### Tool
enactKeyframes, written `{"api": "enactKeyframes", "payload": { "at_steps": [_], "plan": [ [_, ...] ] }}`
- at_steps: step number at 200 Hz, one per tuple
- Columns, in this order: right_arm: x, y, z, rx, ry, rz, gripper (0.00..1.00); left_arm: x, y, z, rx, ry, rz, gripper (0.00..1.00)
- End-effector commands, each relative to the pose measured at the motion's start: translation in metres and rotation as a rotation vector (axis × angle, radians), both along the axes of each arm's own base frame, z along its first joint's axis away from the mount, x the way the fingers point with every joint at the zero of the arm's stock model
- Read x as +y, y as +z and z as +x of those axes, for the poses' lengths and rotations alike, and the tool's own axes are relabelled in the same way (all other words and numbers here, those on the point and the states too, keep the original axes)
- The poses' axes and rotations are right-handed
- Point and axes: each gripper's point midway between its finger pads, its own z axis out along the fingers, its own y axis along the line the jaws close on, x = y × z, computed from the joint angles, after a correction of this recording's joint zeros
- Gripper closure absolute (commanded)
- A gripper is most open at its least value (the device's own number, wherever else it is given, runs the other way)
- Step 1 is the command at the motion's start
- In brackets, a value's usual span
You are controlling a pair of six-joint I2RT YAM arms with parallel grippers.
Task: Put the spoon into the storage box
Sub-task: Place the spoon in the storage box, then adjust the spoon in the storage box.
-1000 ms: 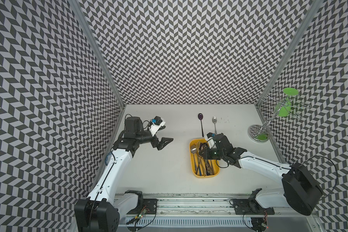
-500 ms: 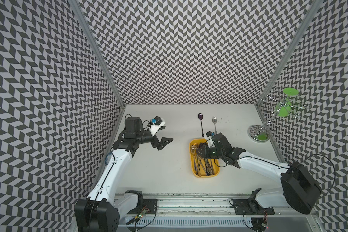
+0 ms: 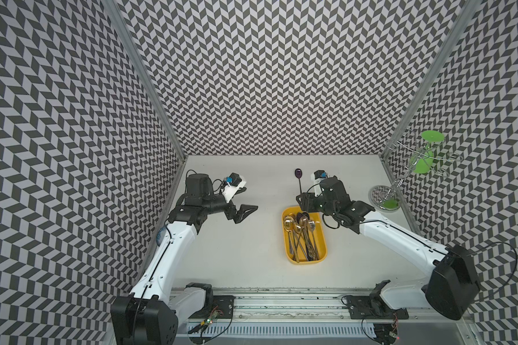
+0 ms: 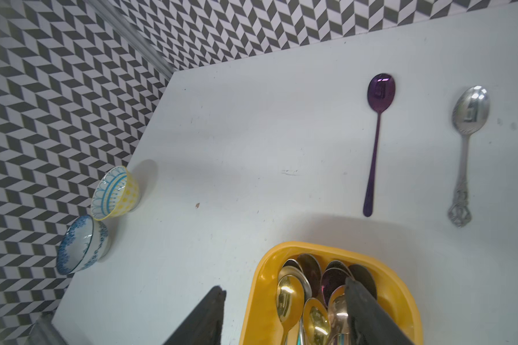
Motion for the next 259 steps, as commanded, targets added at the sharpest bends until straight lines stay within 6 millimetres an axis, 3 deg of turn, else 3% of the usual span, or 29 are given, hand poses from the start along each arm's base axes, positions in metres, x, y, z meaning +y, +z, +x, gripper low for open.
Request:
{"api": "enactKeyframes", "payload": {
  "at_steps": [1,24,64,89,129,178,259],
  "plan": [
    [-0.015,0.003,0.009,-0.033,-0.018,-0.08,0.3,0.0,0.014,-0.005,-0.041,-0.014,-0.012,0.01],
    [-0.012,0.008,0.005,-0.033,0.011,-0.05,0.29,0.0,0.017,-0.005,-0.034,-0.014,-0.012,0.01],
    [-0.012,0.006,0.006,-0.006,0.015,-0.047,0.18,-0.001,0.015,-0.004,-0.029,-0.019,-0.018,0.01],
    [-0.007,-0.008,-0.003,0.069,0.077,-0.078,0.19,-0.001,0.014,-0.004,-0.037,-0.02,-0.015,0.01],
    [0.007,-0.055,-0.051,0.282,0.202,-0.123,0.28,0.0,0.013,-0.003,-0.03,-0.016,-0.011,0.01],
    [0.024,-0.089,-0.115,0.432,0.318,-0.068,0.34,0.0,0.011,-0.002,-0.023,-0.018,-0.017,0.01],
    [0.041,-0.126,-0.165,0.593,0.419,-0.015,0.56,0.001,0.014,-0.001,-0.023,-0.01,-0.02,0.01]
  ]
}}
